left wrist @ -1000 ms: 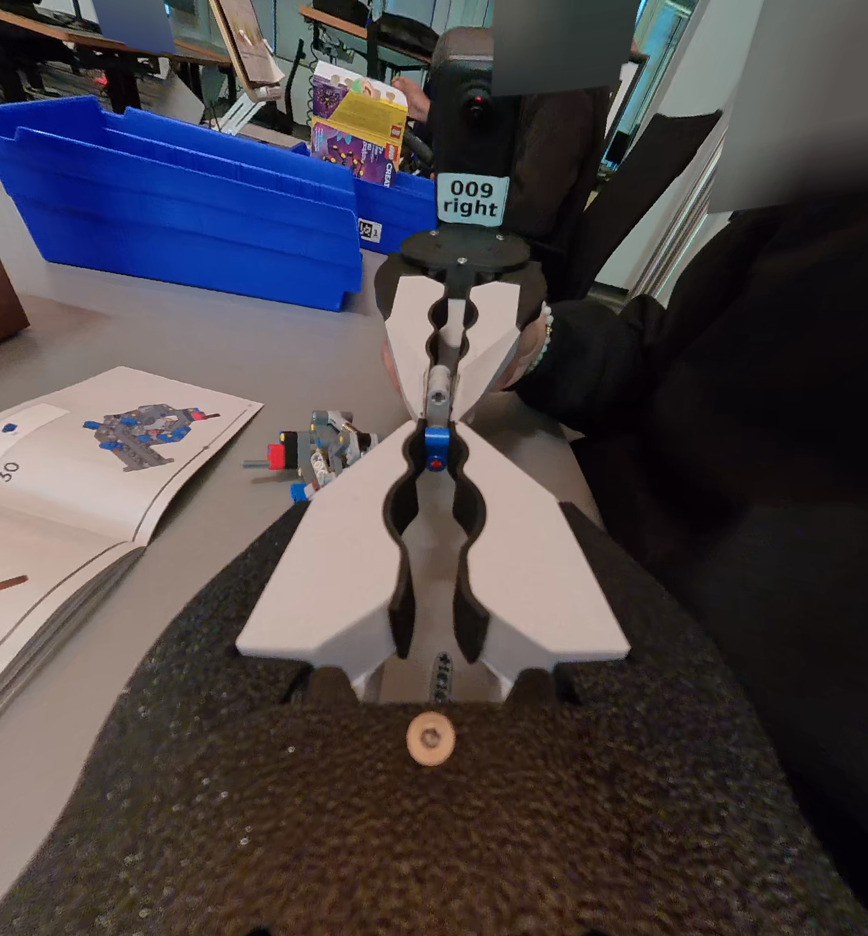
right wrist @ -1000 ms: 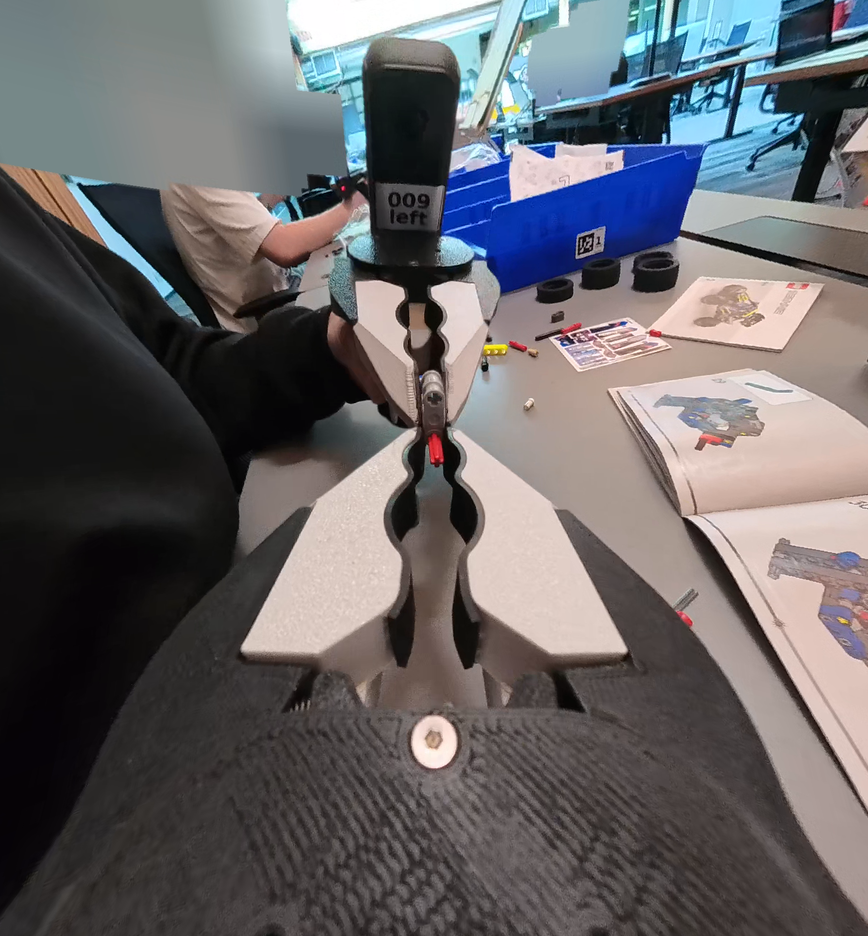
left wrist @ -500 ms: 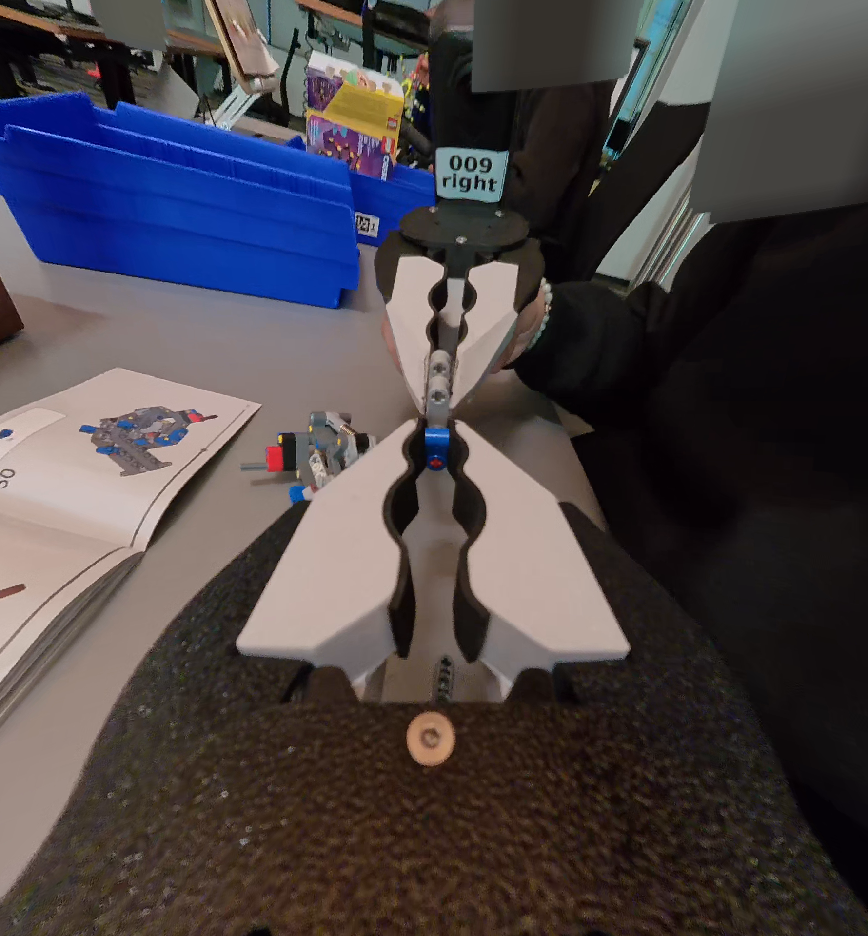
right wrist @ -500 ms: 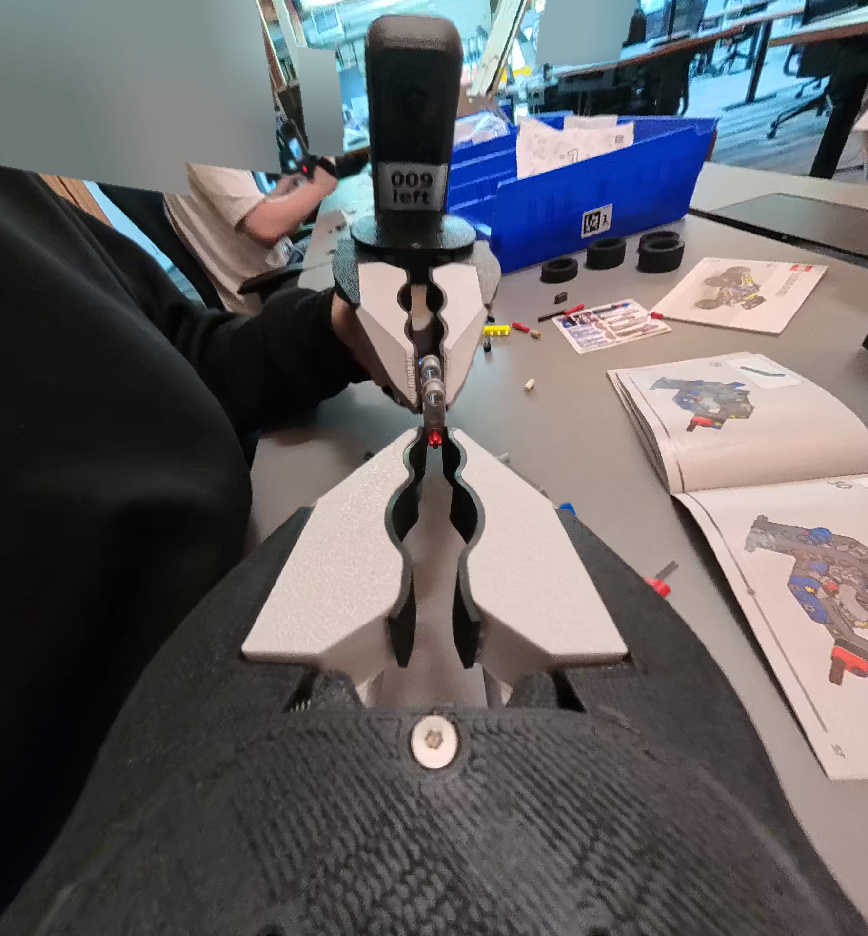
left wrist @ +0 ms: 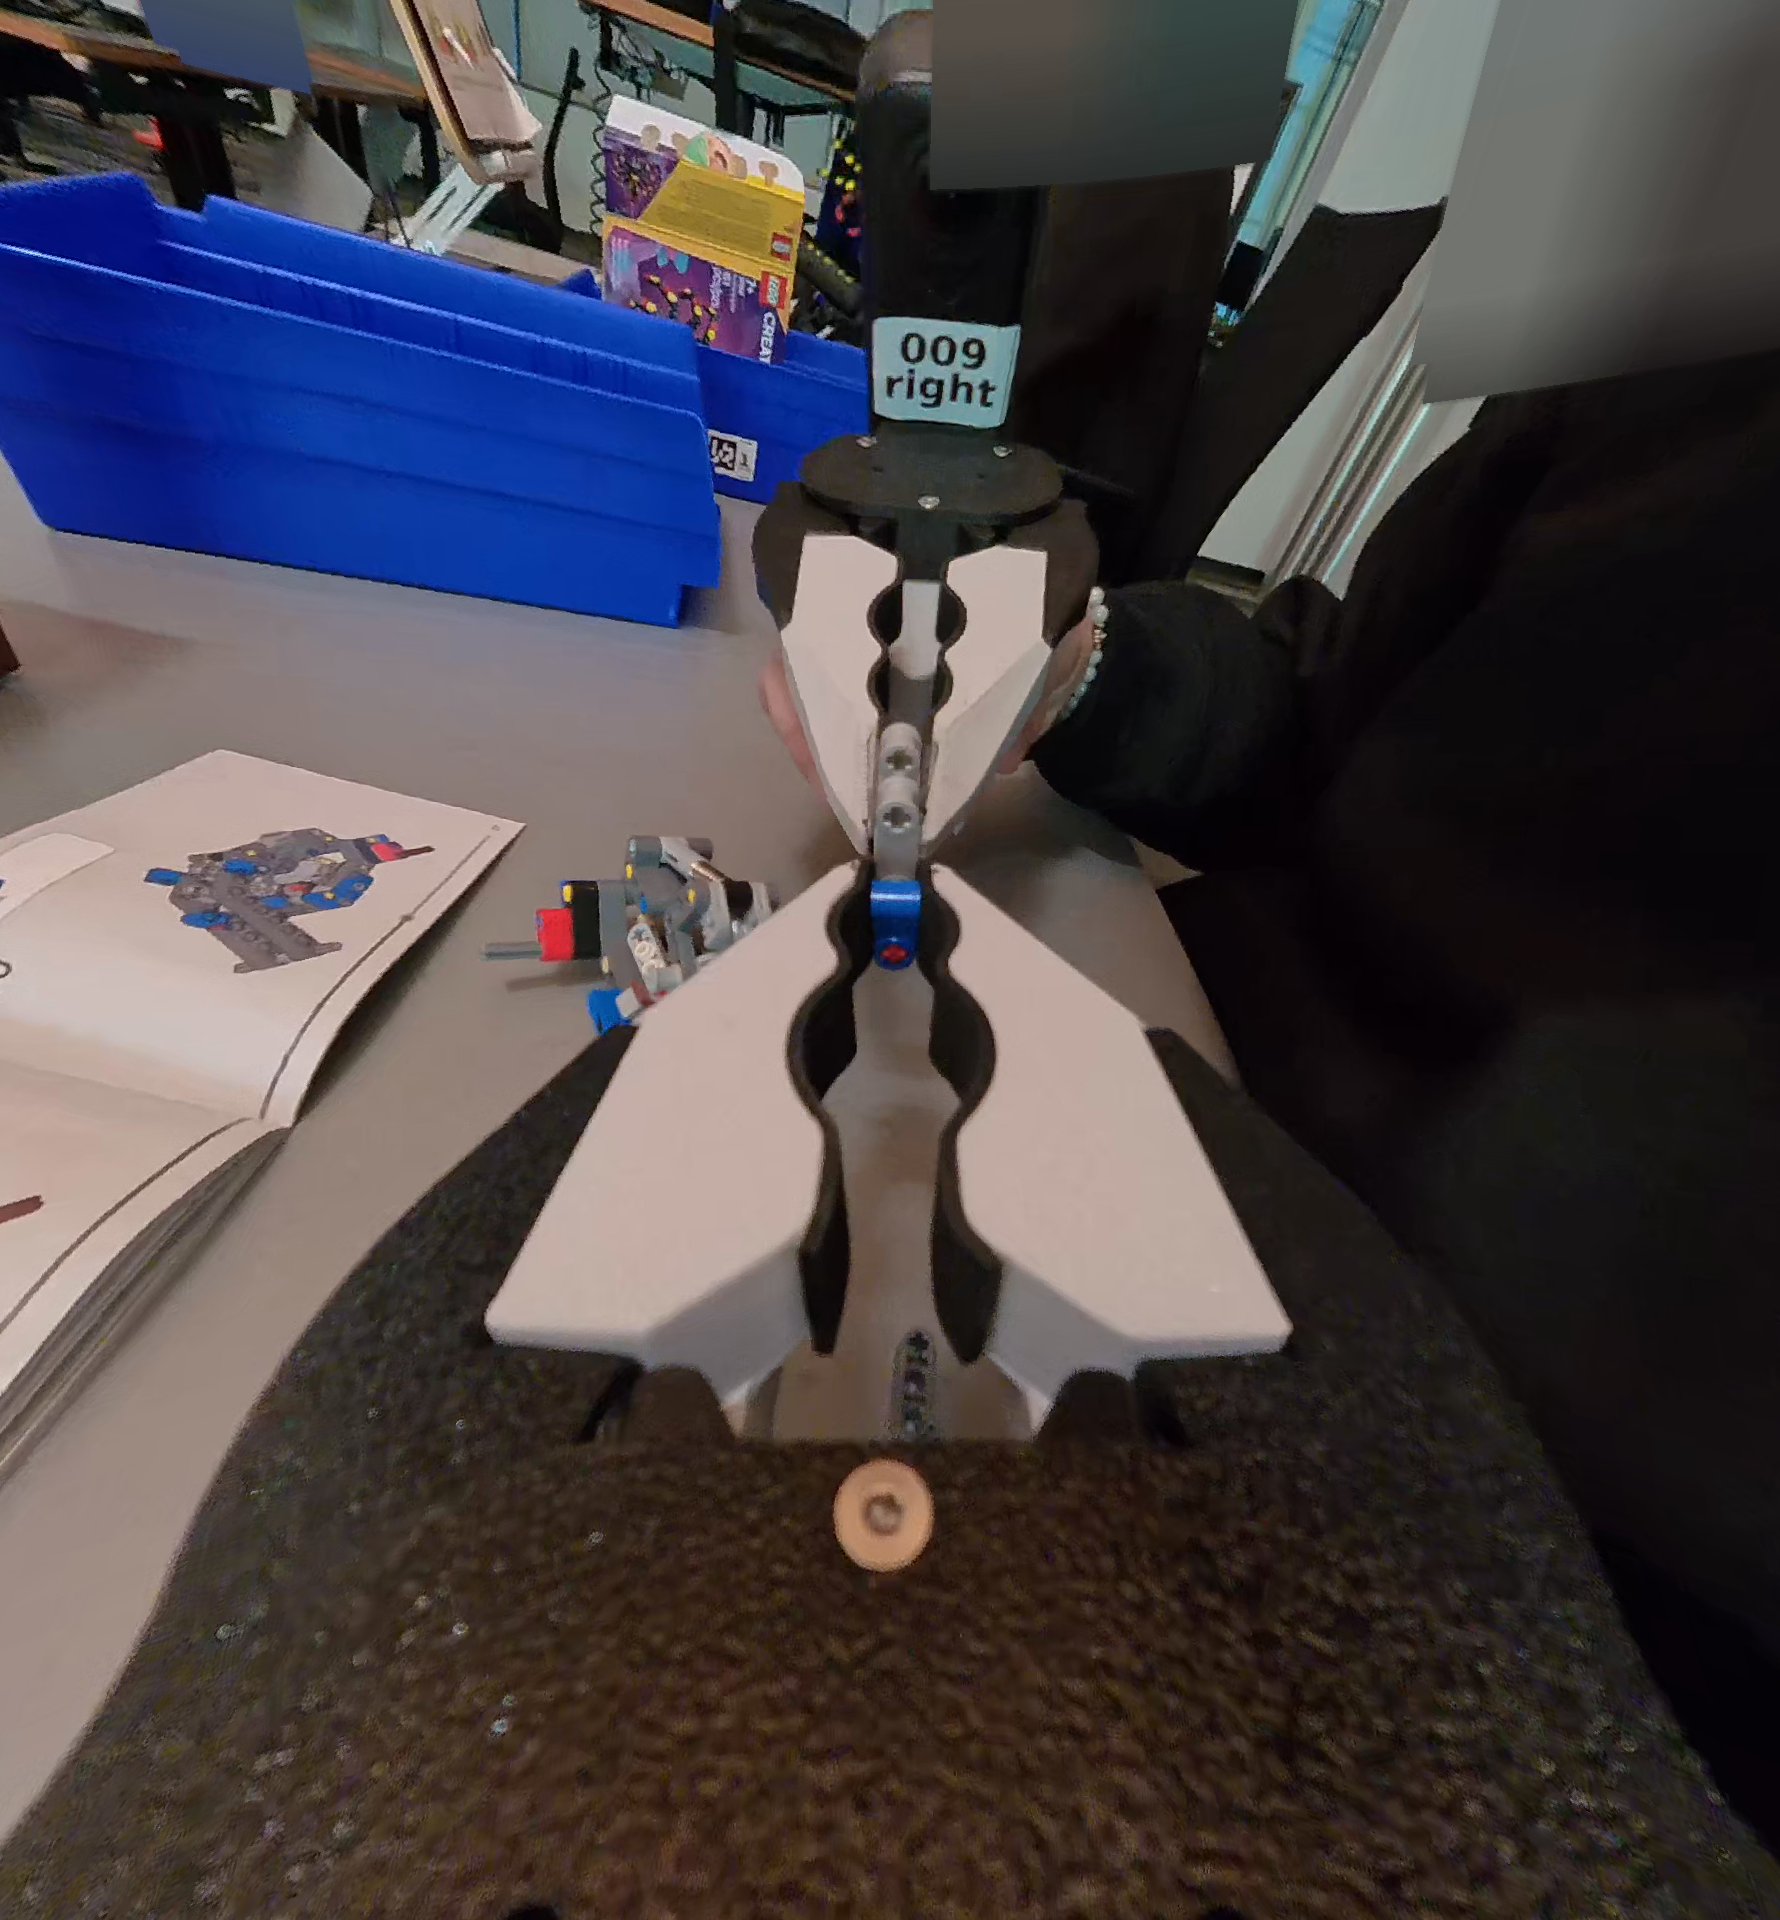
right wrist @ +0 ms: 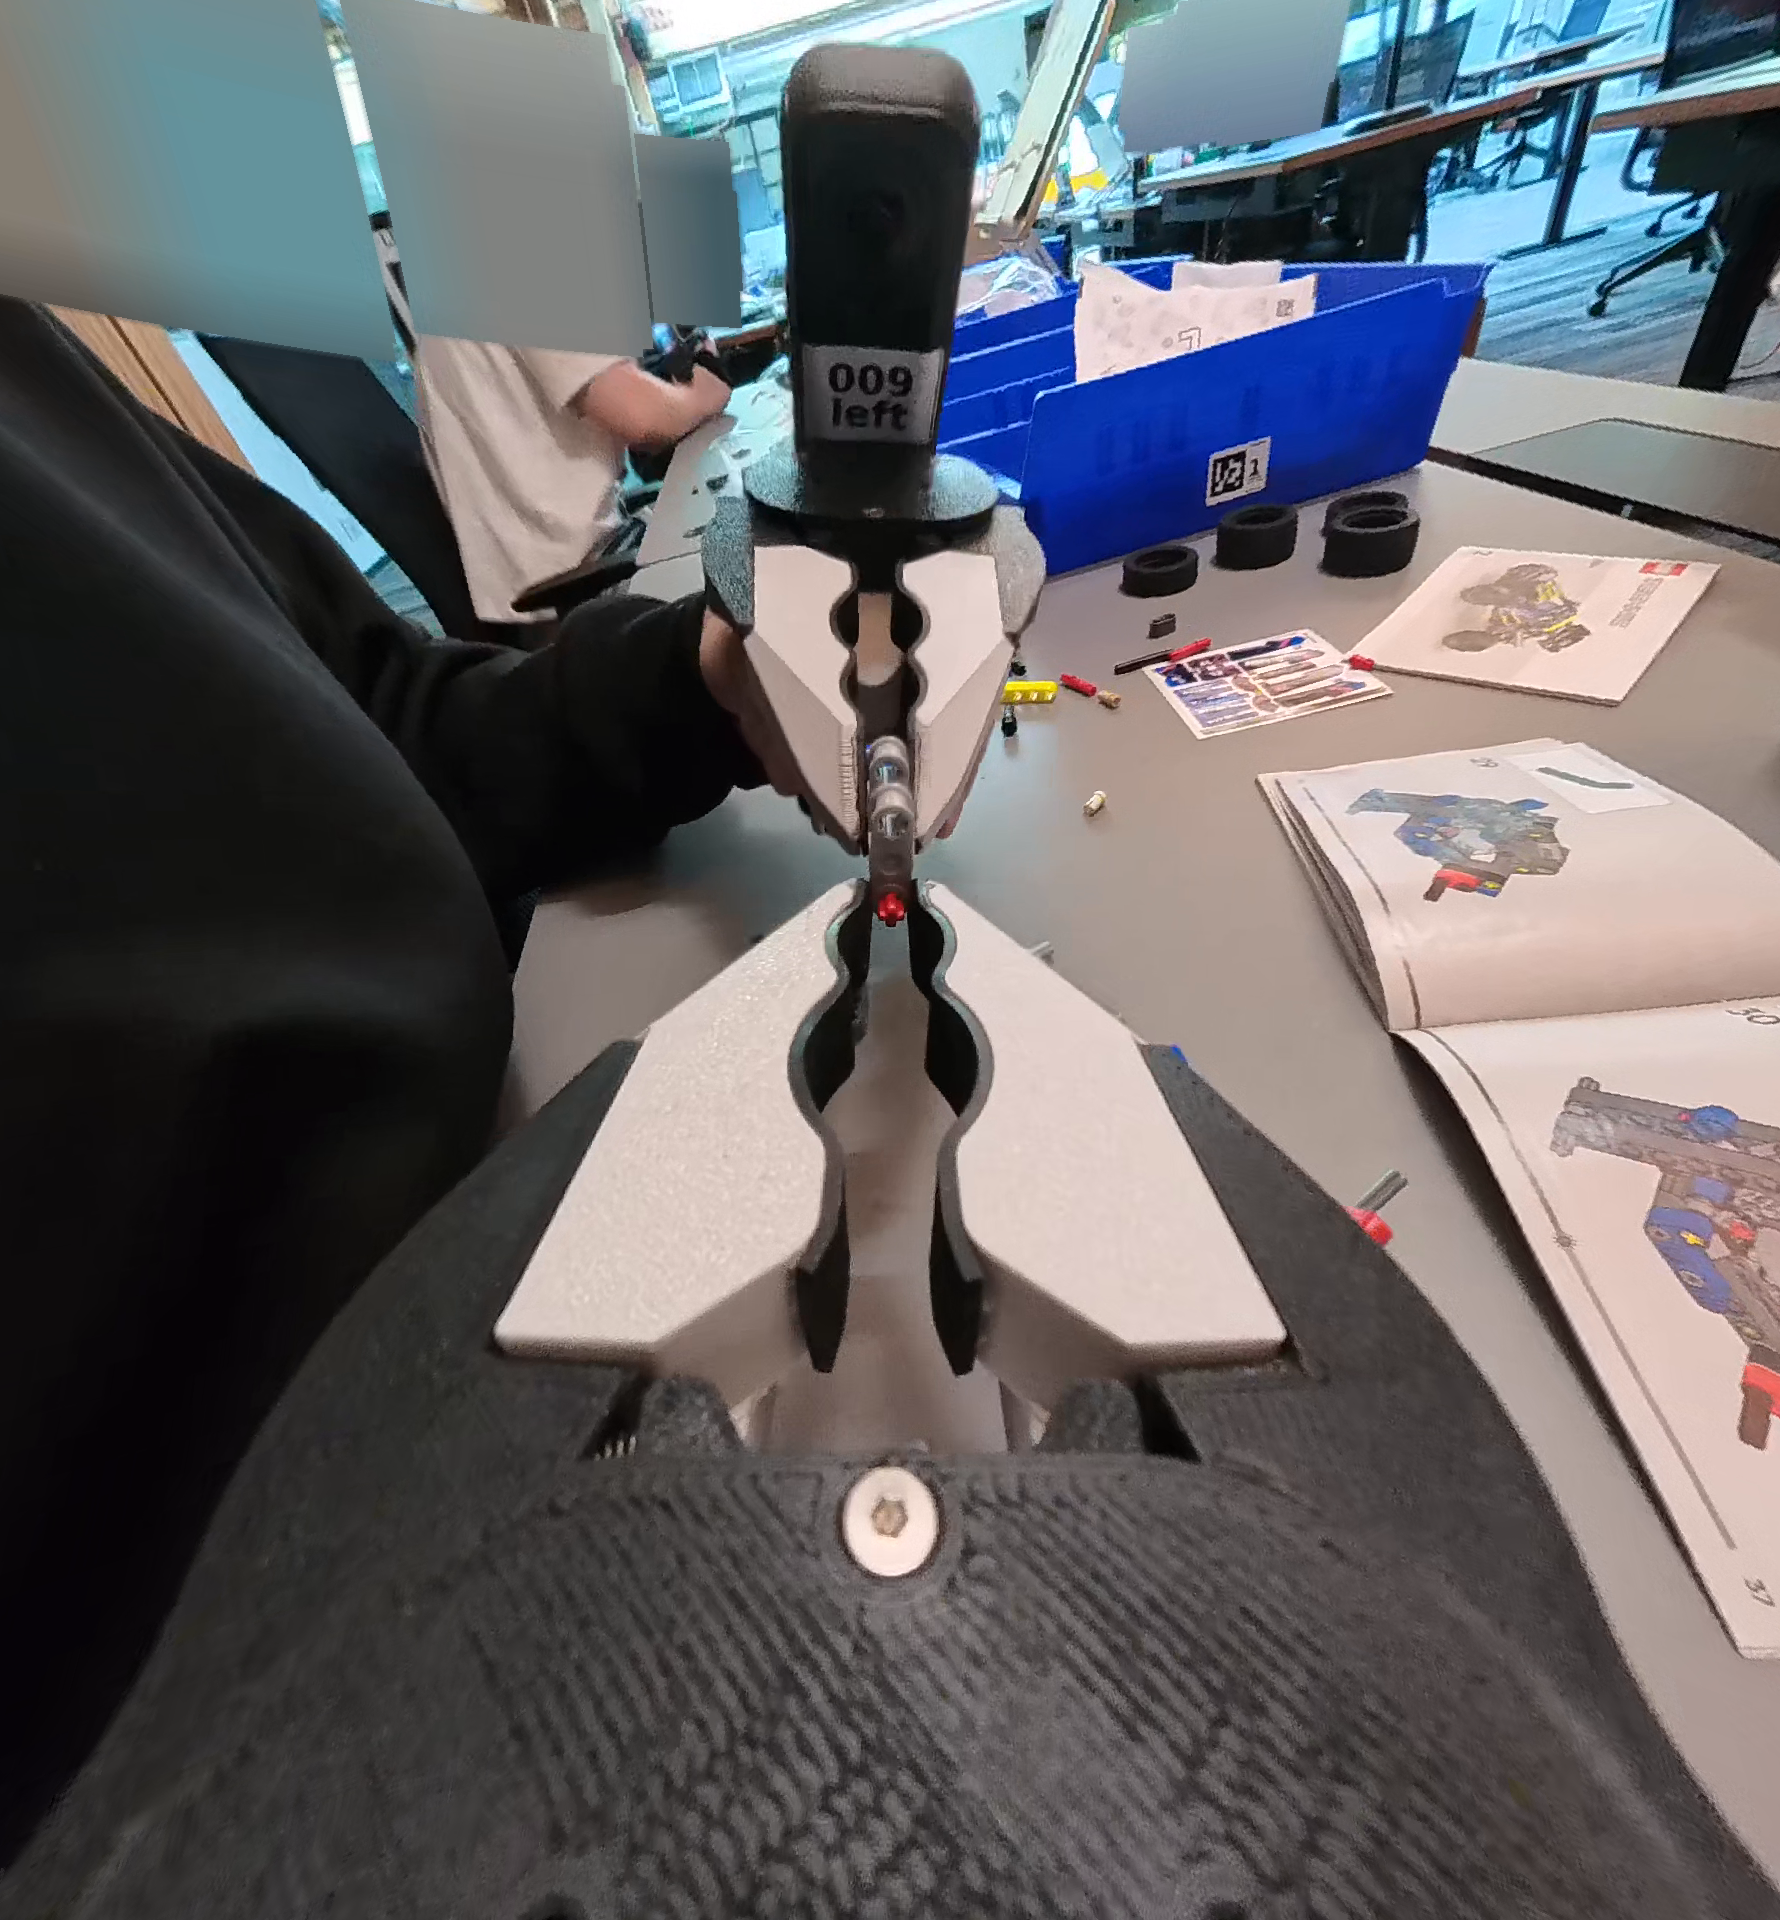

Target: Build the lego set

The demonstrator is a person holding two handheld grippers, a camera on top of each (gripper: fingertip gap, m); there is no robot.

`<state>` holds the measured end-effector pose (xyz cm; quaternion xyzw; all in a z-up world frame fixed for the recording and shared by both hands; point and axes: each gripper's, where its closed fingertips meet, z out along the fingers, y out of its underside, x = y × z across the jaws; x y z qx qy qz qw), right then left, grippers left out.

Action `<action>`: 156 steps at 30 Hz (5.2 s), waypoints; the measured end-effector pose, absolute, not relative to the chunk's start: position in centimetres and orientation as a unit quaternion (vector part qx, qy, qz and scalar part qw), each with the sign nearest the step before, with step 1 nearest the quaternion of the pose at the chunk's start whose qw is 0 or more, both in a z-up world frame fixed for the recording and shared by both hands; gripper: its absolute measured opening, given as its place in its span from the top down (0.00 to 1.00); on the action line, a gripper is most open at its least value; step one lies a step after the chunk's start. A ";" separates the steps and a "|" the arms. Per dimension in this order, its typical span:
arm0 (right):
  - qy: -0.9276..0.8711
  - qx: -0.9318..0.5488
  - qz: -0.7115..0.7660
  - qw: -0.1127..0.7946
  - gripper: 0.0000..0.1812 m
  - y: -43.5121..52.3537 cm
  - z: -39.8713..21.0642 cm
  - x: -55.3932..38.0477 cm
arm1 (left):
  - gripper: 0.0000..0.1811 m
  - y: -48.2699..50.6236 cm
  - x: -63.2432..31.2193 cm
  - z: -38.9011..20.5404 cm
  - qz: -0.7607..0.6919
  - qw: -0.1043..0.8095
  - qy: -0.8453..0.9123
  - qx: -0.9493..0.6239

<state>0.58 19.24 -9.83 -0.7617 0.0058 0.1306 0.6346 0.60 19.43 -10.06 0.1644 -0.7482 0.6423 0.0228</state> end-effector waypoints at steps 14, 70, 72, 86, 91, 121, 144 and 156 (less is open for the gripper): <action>-0.006 -0.783 0.108 0.613 0.97 19.2 -11.2 0.8 | 0.97 19.4 0.8 -11.5 0.610 -0.004 -0.777 0.154; -0.208 -0.898 -0.041 0.385 0.90 15.9 -16.2 5.6 | 0.98 19.6 3.0 -18.9 0.412 -0.132 -0.878 0.204; -0.223 -0.896 -0.028 0.383 0.91 16.1 -16.7 5.3 | 0.98 19.5 3.0 -19.0 0.413 -0.132 -0.877 0.205; -0.193 -0.879 0.003 0.435 0.97 16.3 -17.3 5.0 | 0.98 19.7 4.0 -18.4 0.431 -0.158 -0.868 0.189; -0.196 -0.878 0.007 0.436 0.97 16.5 -17.4 4.9 | 0.98 19.8 4.2 -18.7 0.426 -0.149 -0.874 0.179; -0.137 -0.465 0.246 0.840 0.97 10.8 -1.4 4.5 | 0.98 21.1 5.0 -7.2 0.532 -0.177 -0.810 0.174; -0.122 -0.599 0.167 0.774 0.97 13.5 -5.0 5.3 | 0.98 20.8 3.6 -7.0 0.529 -0.141 -0.824 0.148; -0.129 -0.771 0.061 0.620 0.97 17.2 -11.8 5.1 | 0.98 20.8 3.1 -11.0 0.492 -0.086 -0.854 0.143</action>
